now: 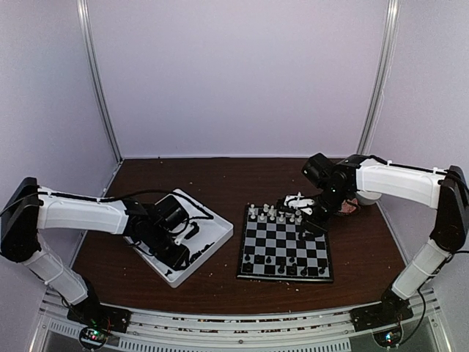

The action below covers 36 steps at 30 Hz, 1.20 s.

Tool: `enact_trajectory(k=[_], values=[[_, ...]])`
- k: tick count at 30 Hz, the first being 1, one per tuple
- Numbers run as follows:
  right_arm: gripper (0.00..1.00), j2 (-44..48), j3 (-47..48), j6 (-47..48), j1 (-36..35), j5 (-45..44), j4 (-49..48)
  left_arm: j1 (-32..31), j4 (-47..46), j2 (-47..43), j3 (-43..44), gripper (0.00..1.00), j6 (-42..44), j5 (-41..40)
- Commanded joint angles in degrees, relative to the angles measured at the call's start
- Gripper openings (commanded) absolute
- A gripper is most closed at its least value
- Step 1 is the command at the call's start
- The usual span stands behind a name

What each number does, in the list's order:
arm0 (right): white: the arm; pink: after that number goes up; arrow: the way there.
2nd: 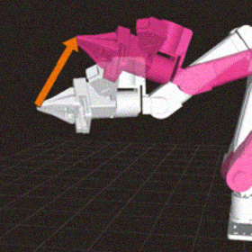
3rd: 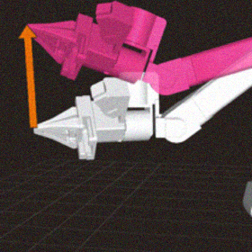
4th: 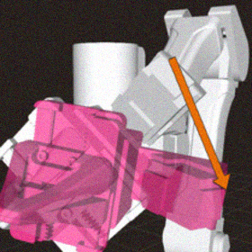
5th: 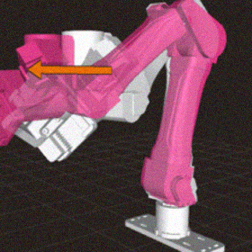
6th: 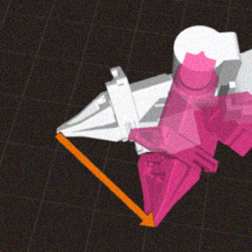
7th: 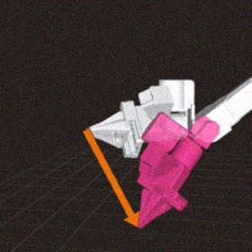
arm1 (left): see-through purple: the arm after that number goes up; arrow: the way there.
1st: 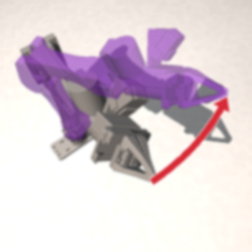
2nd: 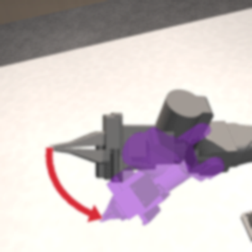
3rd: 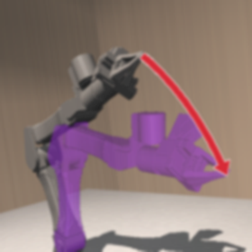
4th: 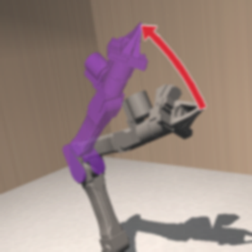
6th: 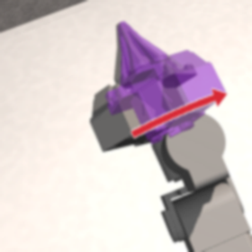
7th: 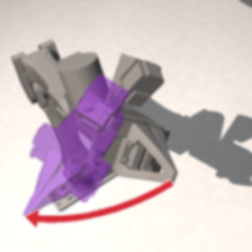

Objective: Set up the chess pieces on the board
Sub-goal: Adjust the storage box at the center of the board, then place the knight in the storage box.

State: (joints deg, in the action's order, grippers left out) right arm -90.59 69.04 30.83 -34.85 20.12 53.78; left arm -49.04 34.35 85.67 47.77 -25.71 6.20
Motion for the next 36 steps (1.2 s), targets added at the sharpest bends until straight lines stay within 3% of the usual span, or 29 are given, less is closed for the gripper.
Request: enact_trajectory(k=[1,5,22,31,36], values=[[0.38,-0.8,0.7,-0.4,0.2,1.3,0.8,-1.6,-1.3,2.0,3.5,0.33,1.9,-3.1],[0.38,-0.9,0.4,-0.8,0.2,1.7,0.4,-1.0,-3.6,2.3,5.0,0.34,2.6,-10.4],[0.38,-3.2,0.9,-0.9,0.2,1.3,2.0,0.0,-5.7,15.7,10.7,0.35,8.0,-8.9],[0.36,-4.7,1.5,-0.9,0.2,1.7,2.7,1.5,-7.1,15.9,9.9,0.15,8.2,-10.5],[0.35,-5.1,2.7,-0.7,0.2,1.8,2.9,1.6,-6.7,14.2,10.0,0.09,8.6,-10.1]])
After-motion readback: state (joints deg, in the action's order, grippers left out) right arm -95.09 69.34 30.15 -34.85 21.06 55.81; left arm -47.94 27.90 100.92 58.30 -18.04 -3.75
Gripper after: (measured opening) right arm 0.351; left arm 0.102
